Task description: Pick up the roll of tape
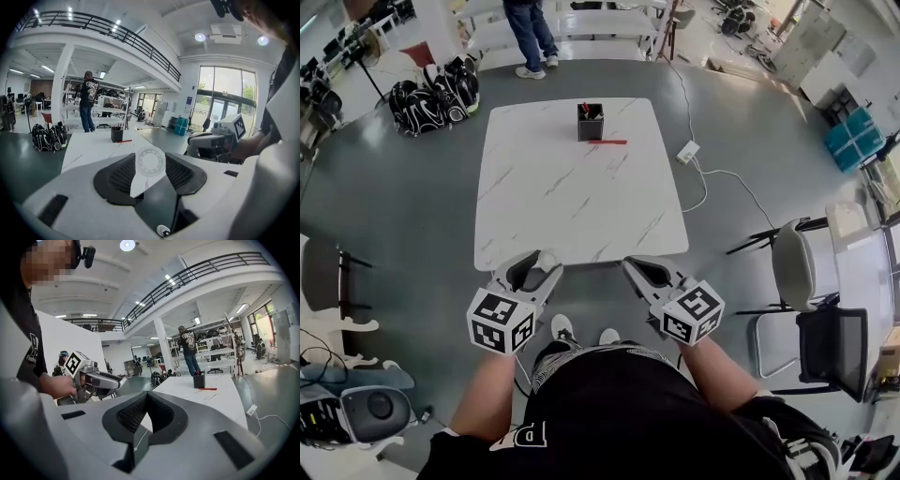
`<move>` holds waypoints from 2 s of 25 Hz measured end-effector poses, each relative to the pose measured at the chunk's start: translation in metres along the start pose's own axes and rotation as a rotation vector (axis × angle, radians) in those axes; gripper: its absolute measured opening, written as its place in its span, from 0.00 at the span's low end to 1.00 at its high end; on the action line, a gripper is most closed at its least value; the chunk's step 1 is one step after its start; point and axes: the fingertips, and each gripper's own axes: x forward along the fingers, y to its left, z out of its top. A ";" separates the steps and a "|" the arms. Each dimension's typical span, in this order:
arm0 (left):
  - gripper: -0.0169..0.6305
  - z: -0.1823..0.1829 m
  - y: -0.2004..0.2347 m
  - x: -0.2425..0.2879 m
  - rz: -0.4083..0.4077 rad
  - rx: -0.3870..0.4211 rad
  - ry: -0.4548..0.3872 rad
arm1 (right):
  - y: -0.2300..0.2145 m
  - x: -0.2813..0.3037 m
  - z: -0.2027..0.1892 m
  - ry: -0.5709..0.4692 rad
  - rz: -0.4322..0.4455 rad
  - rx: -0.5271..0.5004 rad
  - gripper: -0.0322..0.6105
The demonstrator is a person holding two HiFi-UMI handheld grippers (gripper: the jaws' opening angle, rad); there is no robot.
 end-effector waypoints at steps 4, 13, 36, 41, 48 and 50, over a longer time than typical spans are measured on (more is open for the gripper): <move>0.35 -0.001 -0.005 -0.001 -0.001 0.009 0.007 | 0.001 -0.002 -0.007 0.005 0.004 0.015 0.05; 0.35 -0.006 -0.014 0.001 0.012 0.023 0.023 | 0.001 -0.008 -0.018 0.007 0.021 0.047 0.05; 0.35 -0.008 -0.016 -0.006 0.018 0.024 0.023 | 0.008 -0.007 -0.020 0.013 0.032 0.050 0.05; 0.35 -0.007 -0.013 -0.006 0.023 0.022 0.022 | 0.008 -0.005 -0.018 0.016 0.035 0.049 0.05; 0.35 -0.009 -0.013 -0.006 0.026 0.021 0.019 | 0.010 -0.004 -0.020 0.019 0.041 0.044 0.05; 0.35 -0.008 -0.009 -0.005 0.027 0.020 0.019 | 0.008 0.000 -0.020 0.022 0.041 0.042 0.05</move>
